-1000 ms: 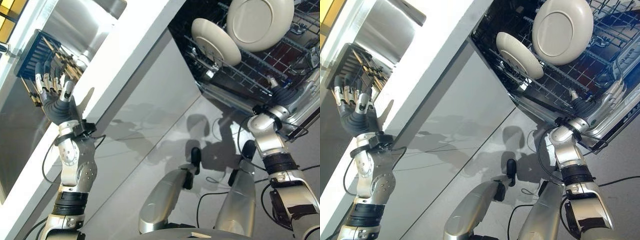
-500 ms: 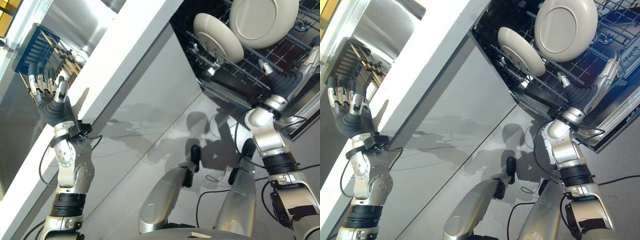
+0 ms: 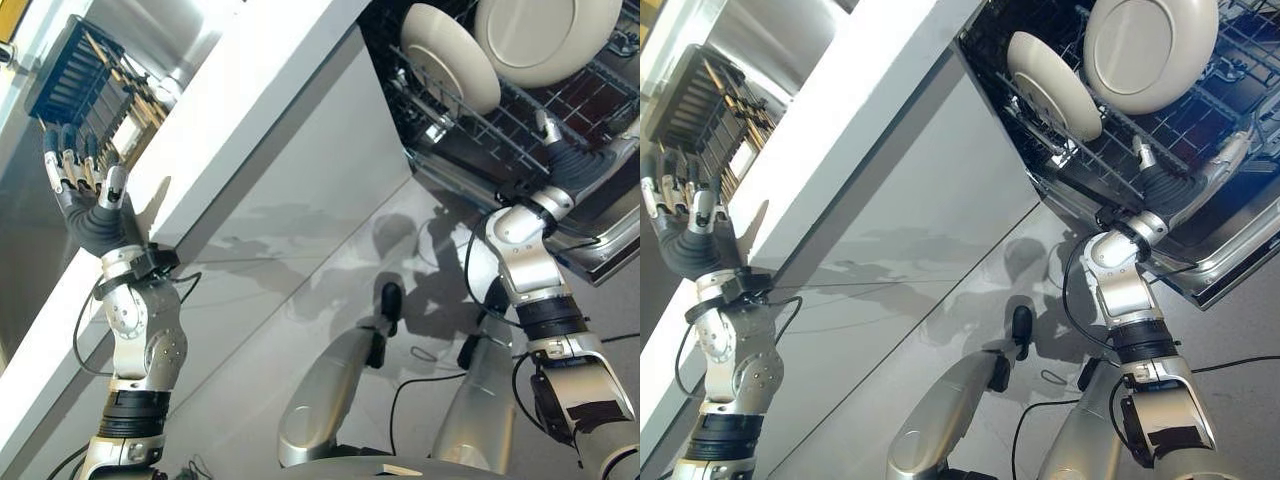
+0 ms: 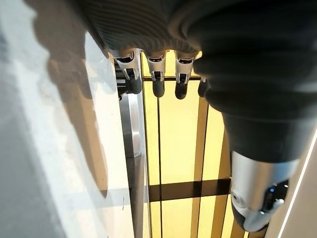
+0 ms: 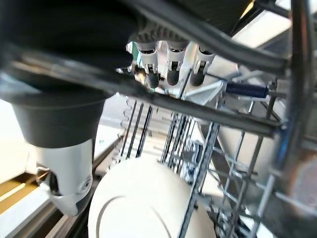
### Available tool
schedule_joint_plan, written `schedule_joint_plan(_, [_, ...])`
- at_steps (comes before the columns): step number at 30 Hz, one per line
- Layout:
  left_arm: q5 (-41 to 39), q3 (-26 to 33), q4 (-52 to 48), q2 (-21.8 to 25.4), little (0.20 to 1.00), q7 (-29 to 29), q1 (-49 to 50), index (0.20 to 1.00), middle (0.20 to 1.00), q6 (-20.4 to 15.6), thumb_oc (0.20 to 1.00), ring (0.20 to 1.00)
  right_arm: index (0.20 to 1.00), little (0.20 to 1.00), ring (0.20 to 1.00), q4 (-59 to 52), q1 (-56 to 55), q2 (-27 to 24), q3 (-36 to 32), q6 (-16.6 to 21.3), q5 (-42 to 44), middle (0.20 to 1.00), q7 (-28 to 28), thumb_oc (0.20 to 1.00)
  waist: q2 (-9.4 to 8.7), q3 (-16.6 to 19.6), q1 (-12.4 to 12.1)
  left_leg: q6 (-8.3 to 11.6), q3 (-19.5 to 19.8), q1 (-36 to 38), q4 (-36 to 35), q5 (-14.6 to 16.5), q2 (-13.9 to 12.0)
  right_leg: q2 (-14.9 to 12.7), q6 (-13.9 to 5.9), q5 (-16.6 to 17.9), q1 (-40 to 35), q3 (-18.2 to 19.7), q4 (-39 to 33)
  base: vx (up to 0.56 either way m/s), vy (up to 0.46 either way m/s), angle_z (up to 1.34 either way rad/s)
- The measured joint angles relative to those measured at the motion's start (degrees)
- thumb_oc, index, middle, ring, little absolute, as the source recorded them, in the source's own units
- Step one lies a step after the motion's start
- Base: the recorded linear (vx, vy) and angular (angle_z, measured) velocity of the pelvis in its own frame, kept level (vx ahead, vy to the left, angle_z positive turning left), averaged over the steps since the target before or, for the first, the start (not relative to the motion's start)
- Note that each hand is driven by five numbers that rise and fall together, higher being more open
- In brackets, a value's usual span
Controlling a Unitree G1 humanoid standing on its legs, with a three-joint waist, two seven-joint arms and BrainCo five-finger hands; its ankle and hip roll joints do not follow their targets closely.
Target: Pick up plates and place into dishwasher.
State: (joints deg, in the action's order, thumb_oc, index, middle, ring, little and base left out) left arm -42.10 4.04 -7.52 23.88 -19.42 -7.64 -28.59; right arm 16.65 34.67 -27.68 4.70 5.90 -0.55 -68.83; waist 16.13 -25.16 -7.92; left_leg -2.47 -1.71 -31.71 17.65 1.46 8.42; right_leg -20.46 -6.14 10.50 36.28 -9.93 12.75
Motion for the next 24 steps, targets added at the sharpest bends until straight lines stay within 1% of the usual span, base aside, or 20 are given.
schedule_joint_plan(6, [-0.04, 0.03, -0.09, 0.21, 1.000, 1.03, 0.33, 1.000, 1.000, -0.03, 1.000, 1.000, 1.000, 1.000, 1.000, -0.05, -0.01, -0.24, -0.37, 1.04, -0.33, 1.000, 0.32, 1.000, 0.00, 0.00, -0.15, 0.06, 0.13, -0.06, -0.14, -0.04, -0.06, 0.05, 0.04, -0.03, 0.03, -0.08, -0.05, 0.00, -0.003, 0.01])
schedule_joint_plan(10, [-0.16, 0.09, -0.20, 0.23, 1.000, 1.03, 0.59, 1.000, 1.000, -0.20, 1.000, 1.000, 1.000, 1.000, 1.000, -0.18, -0.16, -0.63, -0.37, 1.31, -3.57, 1.000, 0.69, 1.000, 0.00, 0.00, -0.13, 0.06, 0.09, -0.06, -0.26, -0.04, -0.09, 0.08, 0.04, -0.03, 0.08, -0.08, -0.13, 0.00, 0.000, 0.00])
schedule_joint_plan(14, [-0.44, 0.07, -0.47, 0.23, 1.000, 1.07, 1.22, 1.000, 1.000, -0.71, 1.000, 1.000, 1.000, 1.000, 1.000, -0.32, -0.79, -1.30, -0.60, 1.27, -6.02, 1.000, -0.77, 1.000, -0.01, 0.00, -0.10, 0.06, -0.09, -0.01, -0.47, -0.04, -0.15, 0.15, 0.03, -0.03, 0.09, -0.07, -0.34, 0.00, 0.000, 0.00])
schedule_joint_plan(17, [-0.44, 0.09, -0.82, 0.23, 1.000, 0.91, 1.77, 1.000, 1.000, -0.87, 1.000, 1.000, 1.000, 1.000, 1.000, -0.44, -1.51, -1.43, -1.62, 1.29, -5.90, 1.000, -1.63, 1.000, -0.01, -0.01, -0.06, -0.10, -1.35, 0.09, -0.87, -0.16, -0.58, 0.17, 0.01, -0.02, 0.10, -0.07, -0.63, 0.00, 0.000, 0.00])
schedule_joint_plan(24, [-0.45, 0.20, -1.17, 0.26, 1.000, 0.20, 2.19, 1.000, 1.000, -0.98, 1.000, 1.000, 1.000, 1.000, 1.000, -0.45, -2.13, -1.40, -3.22, 1.80, -3.73, 1.000, -2.00, 1.000, -0.06, -0.04, 0.11, -0.18, -1.51, 0.12, -1.09, -0.24, -0.78, 0.58, 0.00, 0.06, 0.10, -0.07, -1.09, 0.00, -0.023, -0.01])
